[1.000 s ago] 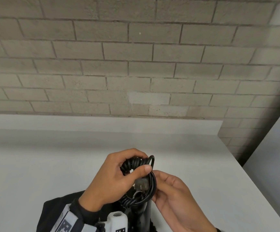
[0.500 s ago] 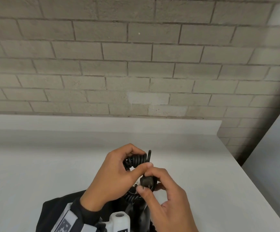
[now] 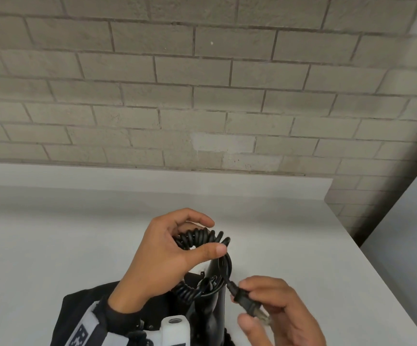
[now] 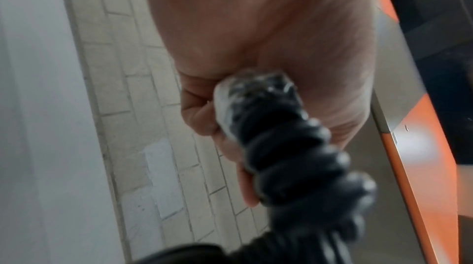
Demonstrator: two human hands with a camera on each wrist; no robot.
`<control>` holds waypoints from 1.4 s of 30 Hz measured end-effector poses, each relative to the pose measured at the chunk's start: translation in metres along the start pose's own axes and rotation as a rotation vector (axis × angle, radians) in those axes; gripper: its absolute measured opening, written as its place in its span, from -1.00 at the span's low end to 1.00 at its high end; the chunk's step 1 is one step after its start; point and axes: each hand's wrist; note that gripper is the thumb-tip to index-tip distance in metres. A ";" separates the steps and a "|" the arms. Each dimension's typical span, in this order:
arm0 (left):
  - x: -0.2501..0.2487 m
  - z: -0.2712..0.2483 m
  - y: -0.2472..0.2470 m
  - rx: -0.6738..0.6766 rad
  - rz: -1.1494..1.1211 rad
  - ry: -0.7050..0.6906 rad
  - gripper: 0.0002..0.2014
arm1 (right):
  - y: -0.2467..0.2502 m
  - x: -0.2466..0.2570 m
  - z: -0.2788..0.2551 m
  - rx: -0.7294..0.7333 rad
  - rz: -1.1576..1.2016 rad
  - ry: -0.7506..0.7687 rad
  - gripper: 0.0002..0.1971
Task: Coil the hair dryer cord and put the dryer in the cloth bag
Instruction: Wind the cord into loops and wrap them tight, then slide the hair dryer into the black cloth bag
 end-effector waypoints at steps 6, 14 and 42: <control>-0.002 0.004 -0.008 0.093 -0.041 -0.039 -0.54 | -0.002 -0.006 -0.009 -0.009 -0.047 -0.233 -0.63; 0.014 0.001 -0.004 0.305 -0.284 -0.044 -0.23 | 0.005 -0.006 -0.002 0.085 -0.038 -0.369 -0.68; 0.039 -0.043 -0.085 0.297 0.165 -0.274 -0.51 | 0.038 0.011 -0.003 -0.279 0.535 -0.804 0.13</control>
Point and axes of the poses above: each hand's wrist, its own z-axis towards the middle knuckle, its own y-axis out of the back of the hand, x = y × z, and after that the axes turned 14 degrees about z, right-handed
